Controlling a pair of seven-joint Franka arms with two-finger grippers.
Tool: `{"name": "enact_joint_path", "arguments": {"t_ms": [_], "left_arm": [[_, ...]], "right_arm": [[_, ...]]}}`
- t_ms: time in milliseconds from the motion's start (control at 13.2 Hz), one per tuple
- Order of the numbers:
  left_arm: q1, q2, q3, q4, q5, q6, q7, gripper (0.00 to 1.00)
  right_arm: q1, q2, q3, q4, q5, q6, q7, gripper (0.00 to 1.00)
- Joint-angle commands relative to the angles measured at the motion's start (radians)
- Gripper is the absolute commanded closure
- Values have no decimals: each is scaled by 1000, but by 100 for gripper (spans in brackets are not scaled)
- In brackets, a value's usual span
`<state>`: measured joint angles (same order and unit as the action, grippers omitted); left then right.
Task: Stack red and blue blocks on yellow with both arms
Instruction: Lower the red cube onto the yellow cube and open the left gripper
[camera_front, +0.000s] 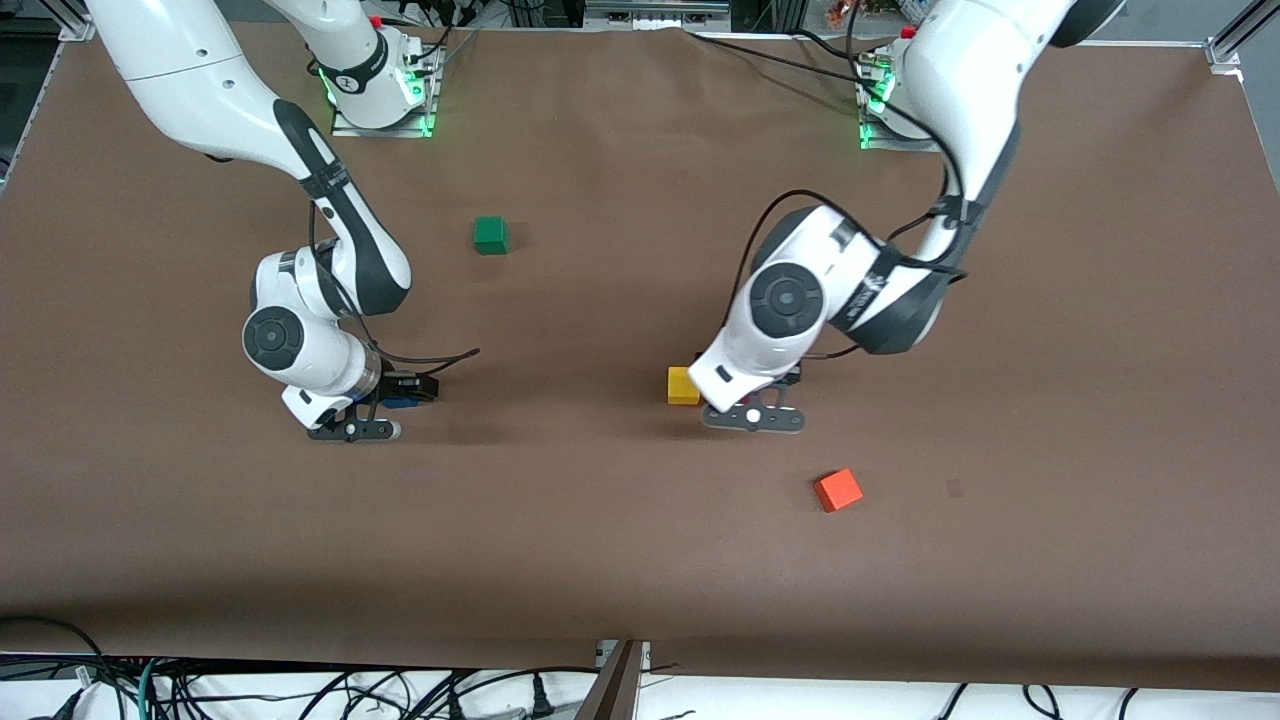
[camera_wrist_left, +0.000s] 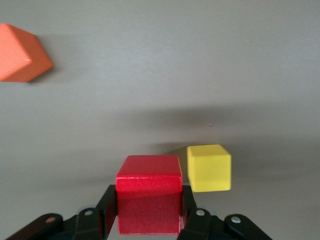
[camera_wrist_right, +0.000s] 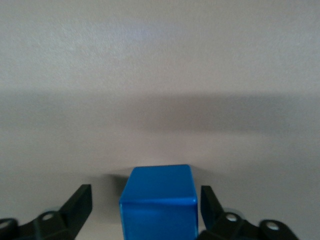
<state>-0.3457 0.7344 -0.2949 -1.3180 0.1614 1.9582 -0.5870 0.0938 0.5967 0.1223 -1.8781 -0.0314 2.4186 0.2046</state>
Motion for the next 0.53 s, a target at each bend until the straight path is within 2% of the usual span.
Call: {"name": "enact_joint_path", "arguments": {"t_ms": [0, 227, 378, 454], "left_arm": [[-64, 69, 22, 103, 26, -41, -59, 100], [-102, 123, 37, 160, 26, -39, -92, 100], [-127, 140, 39, 181, 27, -39, -100, 100], [-136, 140, 39, 177, 29, -39, -100, 100]], "right_arm": [[-3, -49, 3, -27, -7, -4, 12, 9], [-3, -66, 3, -27, -7, -26, 2, 10], [-5, -66, 2, -30, -7, -26, -10, 35], [-6, -66, 2, -32, -7, -26, -11, 41]]}}
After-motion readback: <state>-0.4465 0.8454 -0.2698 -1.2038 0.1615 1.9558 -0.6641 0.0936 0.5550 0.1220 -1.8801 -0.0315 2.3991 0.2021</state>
